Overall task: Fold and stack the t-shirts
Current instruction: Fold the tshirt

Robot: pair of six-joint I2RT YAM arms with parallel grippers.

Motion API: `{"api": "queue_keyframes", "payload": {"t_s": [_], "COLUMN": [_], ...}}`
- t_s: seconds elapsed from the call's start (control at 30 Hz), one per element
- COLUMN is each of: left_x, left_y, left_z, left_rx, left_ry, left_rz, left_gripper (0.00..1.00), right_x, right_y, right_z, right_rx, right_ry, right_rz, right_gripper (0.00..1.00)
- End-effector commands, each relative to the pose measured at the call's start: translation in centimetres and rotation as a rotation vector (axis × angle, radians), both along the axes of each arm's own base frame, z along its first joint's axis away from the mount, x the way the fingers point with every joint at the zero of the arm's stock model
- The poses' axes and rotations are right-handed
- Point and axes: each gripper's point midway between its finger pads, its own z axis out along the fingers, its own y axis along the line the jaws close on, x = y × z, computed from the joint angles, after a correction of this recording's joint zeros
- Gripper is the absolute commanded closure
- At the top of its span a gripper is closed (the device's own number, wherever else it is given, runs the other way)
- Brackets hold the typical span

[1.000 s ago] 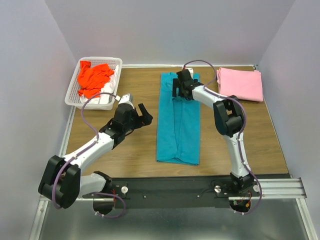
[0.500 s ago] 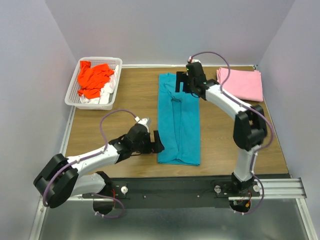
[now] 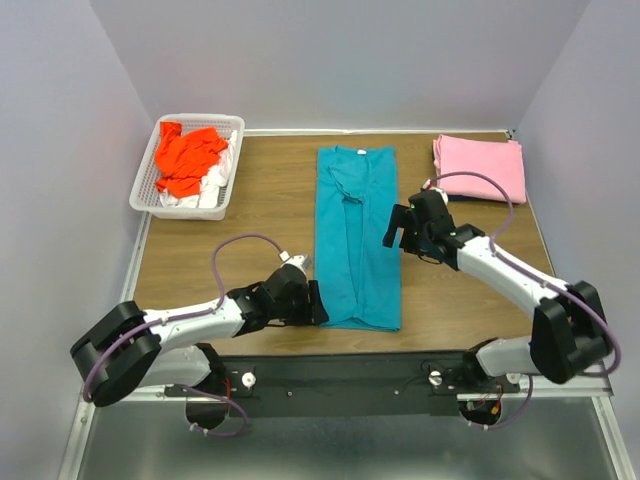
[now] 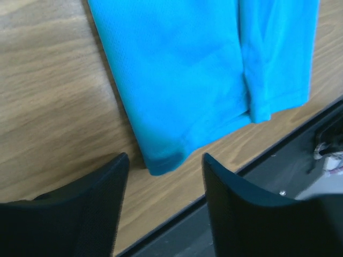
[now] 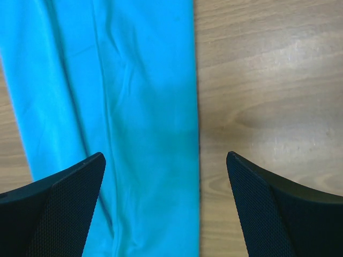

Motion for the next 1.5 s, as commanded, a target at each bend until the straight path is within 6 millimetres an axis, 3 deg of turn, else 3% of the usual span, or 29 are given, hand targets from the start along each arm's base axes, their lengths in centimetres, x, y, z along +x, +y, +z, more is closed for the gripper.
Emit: {"api": "queue_keyframes", "payload": {"t_s": [0.0, 0.1, 0.17, 0.2, 0.33, 0.43, 0.57, 0.77, 0.93, 1.07, 1.2, 1.27, 1.3, 1.4, 1.43, 1.47], "left_x": [-0.7, -0.7, -0.5, -0.3, -0.5, -0.5, -0.8, -1.0, -1.0, -1.0, -1.0, -0.9, -0.9, -0.6, -0.6, -0.5], "left_y": [0.0, 0.6, 0.9, 0.7, 0.5, 0.9, 0.7, 0.8, 0.6, 0.6, 0.5, 0.4, 0.4, 0.2, 0.1, -0.1], "left_z": [-1.2, -2.0, -2.4, -2.2, -2.1, -1.9, -1.4, -1.2, -1.2, -1.2, -1.0, -0.8, -0.7, -0.3, -0.2, 0.1], "left_rx": [0.041, 0.073, 0.101, 0.098, 0.092, 0.094, 0.066, 0.051, 0.046, 0.04, 0.029, 0.023, 0.021, 0.01, 0.008, 0.0], "left_ry": [0.034, 0.041, 0.038, 0.036, 0.045, 0.038, 0.043, 0.05, 0.049, 0.05, 0.047, 0.04, 0.034, 0.023, 0.023, 0.016], "left_rz": [-0.015, 0.0, 0.004, 0.004, -0.005, 0.009, 0.007, 0.011, 0.012, 0.01, 0.011, 0.011, 0.012, 0.012, 0.011, 0.01], "left_gripper": [0.45, 0.48, 0.54, 0.64, 0.85, 1.0, 1.0, 1.0, 1.0, 1.0, 1.0, 1.0, 1.0, 1.0, 1.0, 1.0], "right_x": [-1.0, -2.1, -3.5, -4.3, -6.8, -10.2, -15.2, -19.7, -20.9, -20.8, -20.3, -20.4, -20.5, -20.3, -19.8, -19.4], "right_y": [-0.2, 0.3, 0.7, 0.6, 1.1, 1.2, 0.7, 1.5, 2.4, 2.7, 2.9, 2.5, 2.4, 2.3, 2.6, 2.8], "right_z": [2.7, 3.2, 2.1, 1.4, 0.7, -1.4, -3.4, -4.9, -5.6, -6.4, -7.0, -7.6, -7.7, -7.8, -7.3, -6.8], "right_rx": [0.077, 0.119, 0.144, 0.148, 0.203, 0.24, 0.212, 0.221, 0.23, 0.236, 0.224, 0.202, 0.196, 0.19, 0.199, 0.204], "right_ry": [-0.085, -0.087, -0.047, -0.03, 0.022, 0.129, 0.296, 0.405, 0.439, 0.452, 0.448, 0.459, 0.462, 0.457, 0.439, 0.411], "right_rz": [-0.035, 0.005, 0.042, 0.049, 0.098, 0.143, 0.194, 0.259, 0.288, 0.291, 0.288, 0.273, 0.268, 0.26, 0.262, 0.268], "right_gripper": [0.0, 0.0, 0.0, 0.0, 0.0, 0.0, 0.0, 0.02, 0.21, 0.3, 0.49, 0.53, 0.63, 0.78, 0.88, 0.91]}}
